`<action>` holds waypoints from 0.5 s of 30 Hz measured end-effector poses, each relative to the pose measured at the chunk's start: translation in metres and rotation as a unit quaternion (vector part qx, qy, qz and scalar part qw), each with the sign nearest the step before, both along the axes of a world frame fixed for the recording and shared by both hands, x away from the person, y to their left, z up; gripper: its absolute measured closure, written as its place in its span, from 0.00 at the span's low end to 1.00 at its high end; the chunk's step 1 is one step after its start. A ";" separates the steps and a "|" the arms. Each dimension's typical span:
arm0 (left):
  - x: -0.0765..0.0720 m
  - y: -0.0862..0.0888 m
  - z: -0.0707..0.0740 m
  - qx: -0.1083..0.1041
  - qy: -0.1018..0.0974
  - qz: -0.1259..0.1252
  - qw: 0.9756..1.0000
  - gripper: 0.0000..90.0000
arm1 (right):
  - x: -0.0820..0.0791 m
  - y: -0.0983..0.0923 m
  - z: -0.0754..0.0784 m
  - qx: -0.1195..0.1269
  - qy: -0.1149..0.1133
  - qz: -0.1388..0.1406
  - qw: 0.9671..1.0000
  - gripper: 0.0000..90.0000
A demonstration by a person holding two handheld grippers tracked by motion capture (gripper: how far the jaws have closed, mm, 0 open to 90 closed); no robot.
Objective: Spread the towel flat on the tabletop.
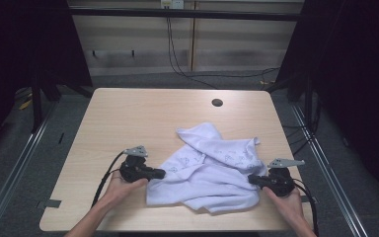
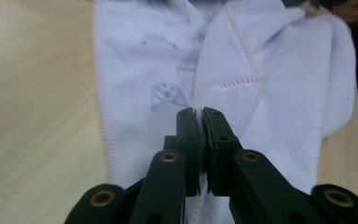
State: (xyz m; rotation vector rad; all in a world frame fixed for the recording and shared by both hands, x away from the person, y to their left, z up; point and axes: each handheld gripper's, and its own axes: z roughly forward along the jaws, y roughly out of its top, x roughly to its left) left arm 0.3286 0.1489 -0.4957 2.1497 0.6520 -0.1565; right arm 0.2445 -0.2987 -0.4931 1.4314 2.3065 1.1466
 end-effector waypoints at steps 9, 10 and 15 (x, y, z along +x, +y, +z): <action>0.021 0.007 -0.009 0.027 -0.010 0.058 0.998 0.96 | 0.059 0.001 -0.011 -0.024 -0.016 -0.021 0.999 0.98; 0.021 0.007 -0.009 0.027 -0.010 0.058 0.998 0.96 | 0.059 0.001 -0.011 -0.024 -0.016 -0.021 0.999 0.98; 0.030 0.007 -0.008 0.032 -0.015 0.074 0.997 0.96 | 0.118 0.013 -0.014 -0.023 -0.018 -0.052 0.998 0.98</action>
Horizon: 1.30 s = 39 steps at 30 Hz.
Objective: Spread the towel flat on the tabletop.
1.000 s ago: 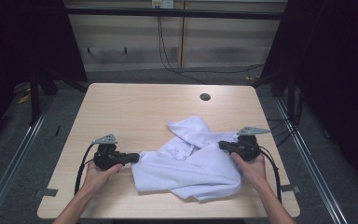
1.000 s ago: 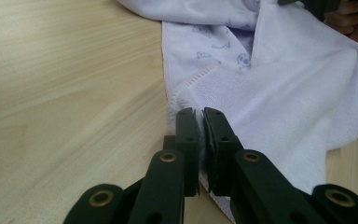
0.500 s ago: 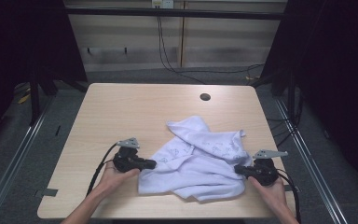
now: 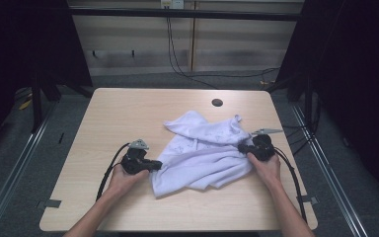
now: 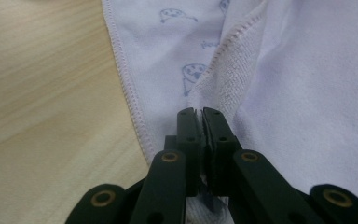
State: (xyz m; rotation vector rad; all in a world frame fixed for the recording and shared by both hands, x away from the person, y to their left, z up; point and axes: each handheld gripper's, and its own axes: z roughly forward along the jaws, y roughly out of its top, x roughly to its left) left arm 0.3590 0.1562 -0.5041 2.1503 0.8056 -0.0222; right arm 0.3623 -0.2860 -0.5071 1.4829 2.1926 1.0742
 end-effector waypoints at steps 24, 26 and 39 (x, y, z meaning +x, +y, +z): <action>-0.017 0.076 0.166 -0.191 -0.178 0.059 0.964 0.97 | -0.034 -0.011 0.191 0.087 -0.189 0.046 0.977 0.99; -0.014 0.076 0.181 -0.192 -0.191 0.059 0.961 0.97 | -0.036 -0.012 0.204 0.086 -0.196 0.046 0.976 0.99; -0.031 0.073 0.231 -0.195 -0.243 0.039 0.950 0.97 | -0.065 -0.018 0.279 0.102 -0.270 0.050 0.956 0.99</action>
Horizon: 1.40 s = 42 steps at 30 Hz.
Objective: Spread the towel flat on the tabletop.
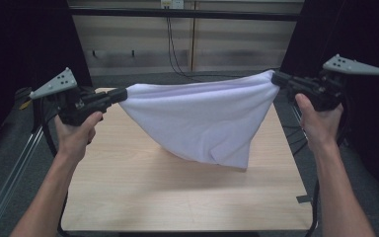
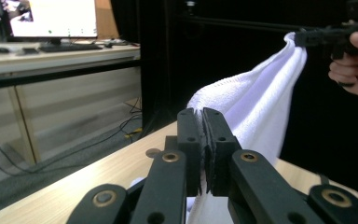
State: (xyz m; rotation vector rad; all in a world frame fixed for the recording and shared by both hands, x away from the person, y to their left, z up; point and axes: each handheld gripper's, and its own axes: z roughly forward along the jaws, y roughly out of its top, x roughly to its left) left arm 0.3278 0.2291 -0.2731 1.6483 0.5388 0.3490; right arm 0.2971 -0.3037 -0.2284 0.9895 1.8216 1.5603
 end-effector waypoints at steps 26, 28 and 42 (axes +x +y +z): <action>-0.151 0.020 -0.152 0.023 0.149 -0.205 0.967 0.88 | -0.231 -0.013 -0.187 -0.011 0.178 0.059 0.982 0.77; -0.143 0.024 -0.156 0.010 0.160 -0.195 0.968 0.83 | -0.225 -0.014 -0.185 -0.019 0.164 0.040 0.985 0.69; 0.004 -0.067 -0.206 0.195 0.203 -0.102 0.954 0.86 | -0.055 0.015 -0.223 -0.094 0.198 0.026 0.975 0.70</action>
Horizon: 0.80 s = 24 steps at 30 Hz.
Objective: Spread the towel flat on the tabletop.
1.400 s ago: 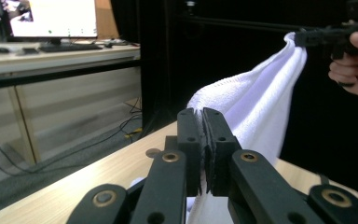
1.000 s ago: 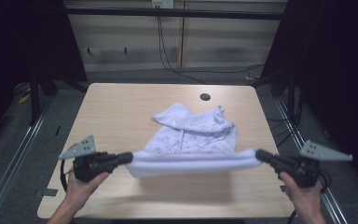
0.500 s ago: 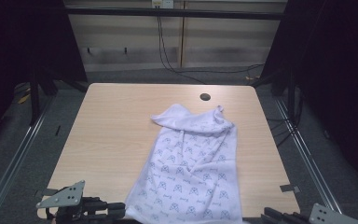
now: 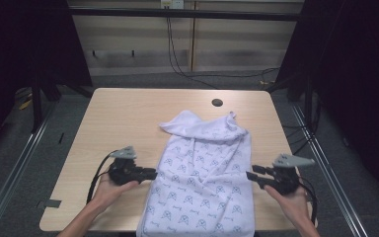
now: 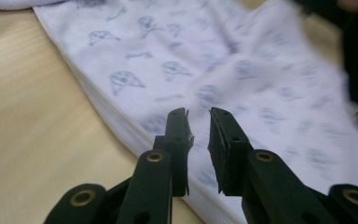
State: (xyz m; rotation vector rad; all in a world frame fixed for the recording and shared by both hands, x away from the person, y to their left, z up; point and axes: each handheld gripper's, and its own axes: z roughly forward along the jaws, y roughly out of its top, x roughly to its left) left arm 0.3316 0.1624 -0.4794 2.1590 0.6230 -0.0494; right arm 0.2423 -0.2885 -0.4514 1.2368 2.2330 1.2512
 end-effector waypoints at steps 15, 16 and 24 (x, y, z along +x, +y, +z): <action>-0.014 0.022 -0.018 0.062 0.001 0.019 0.998 0.99 | 0.020 0.028 -0.046 -0.090 0.061 0.021 0.994 0.64; -0.020 0.027 -0.018 0.057 0.006 0.020 0.998 0.99 | 0.019 0.029 -0.045 -0.096 0.060 0.021 0.993 0.64; -0.063 0.048 -0.016 0.043 0.047 -0.015 0.998 0.96 | -0.008 0.029 -0.042 -0.101 0.068 0.040 0.992 0.80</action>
